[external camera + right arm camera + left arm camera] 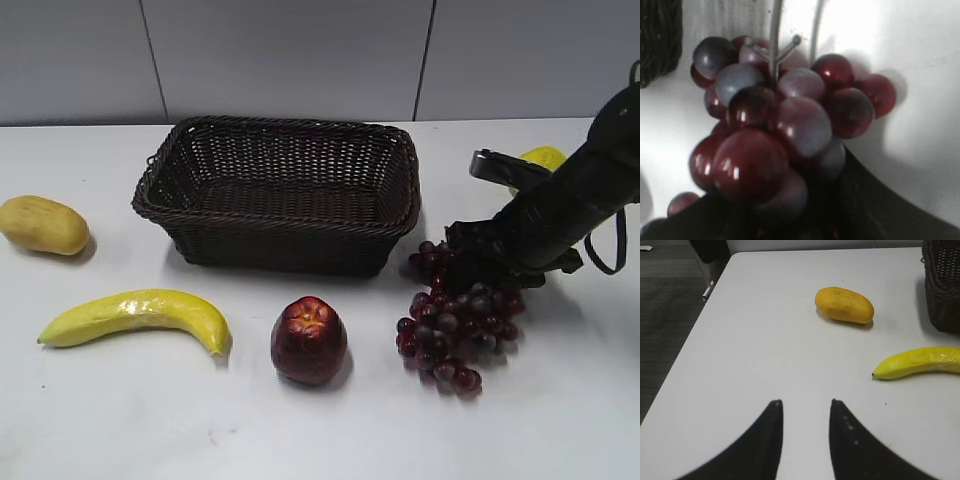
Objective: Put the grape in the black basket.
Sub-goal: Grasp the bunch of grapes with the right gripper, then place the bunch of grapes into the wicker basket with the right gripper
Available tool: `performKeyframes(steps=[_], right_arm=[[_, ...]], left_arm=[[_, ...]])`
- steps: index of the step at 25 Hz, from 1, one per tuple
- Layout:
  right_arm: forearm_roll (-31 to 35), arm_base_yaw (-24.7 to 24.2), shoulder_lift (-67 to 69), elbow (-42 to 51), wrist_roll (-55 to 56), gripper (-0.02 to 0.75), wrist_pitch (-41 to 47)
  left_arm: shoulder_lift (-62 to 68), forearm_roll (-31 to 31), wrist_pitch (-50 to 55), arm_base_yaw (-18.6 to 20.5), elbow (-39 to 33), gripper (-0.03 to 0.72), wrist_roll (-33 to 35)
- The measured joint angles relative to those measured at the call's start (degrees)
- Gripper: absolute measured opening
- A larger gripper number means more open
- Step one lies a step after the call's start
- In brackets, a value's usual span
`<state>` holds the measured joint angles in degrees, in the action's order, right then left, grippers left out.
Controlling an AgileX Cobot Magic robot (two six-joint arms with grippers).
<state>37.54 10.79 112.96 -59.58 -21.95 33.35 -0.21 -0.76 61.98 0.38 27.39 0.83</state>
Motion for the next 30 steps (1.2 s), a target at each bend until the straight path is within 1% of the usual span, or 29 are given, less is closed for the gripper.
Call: performKeyframes(steps=[6,10,13,17,22,26,28,30], right_arm=[[-2.31,0.0,-4.0,-0.64,0.0,0.285,1.92],[-4.08,0.0,-10.06,-3.58,0.0,0.277,6.79],[-4.72,0.0,-14.48,-7.55,0.0,0.277,11.04],[-4.64,0.11,-18.19,-15.72,0.0,0.276,14.49],[-2.65,0.11,-18.28,-26.46,0.0,0.274,14.77],[2.65,0.31,-16.05,-33.08,-1.18,0.274,14.09],[4.26,1.18,-14.11,-35.1,-2.67,0.269,12.83],[4.72,3.04,-11.86,-36.02,-4.56,0.267,10.26]], left_arm=[[0.0,0.0,0.0,0.0,0.0,0.237,0.0],[0.0,0.0,0.0,0.0,0.0,0.237,0.0],[0.0,0.0,0.0,0.0,0.0,0.237,0.0],[0.0,0.0,0.0,0.0,0.0,0.237,0.0],[0.0,0.0,0.0,0.0,0.0,0.233,0.0],[0.0,0.0,0.0,0.0,0.0,0.23,0.0],[0.0,0.0,0.0,0.0,0.0,0.23,0.0],[0.0,0.0,0.0,0.0,0.0,0.23,0.0]])
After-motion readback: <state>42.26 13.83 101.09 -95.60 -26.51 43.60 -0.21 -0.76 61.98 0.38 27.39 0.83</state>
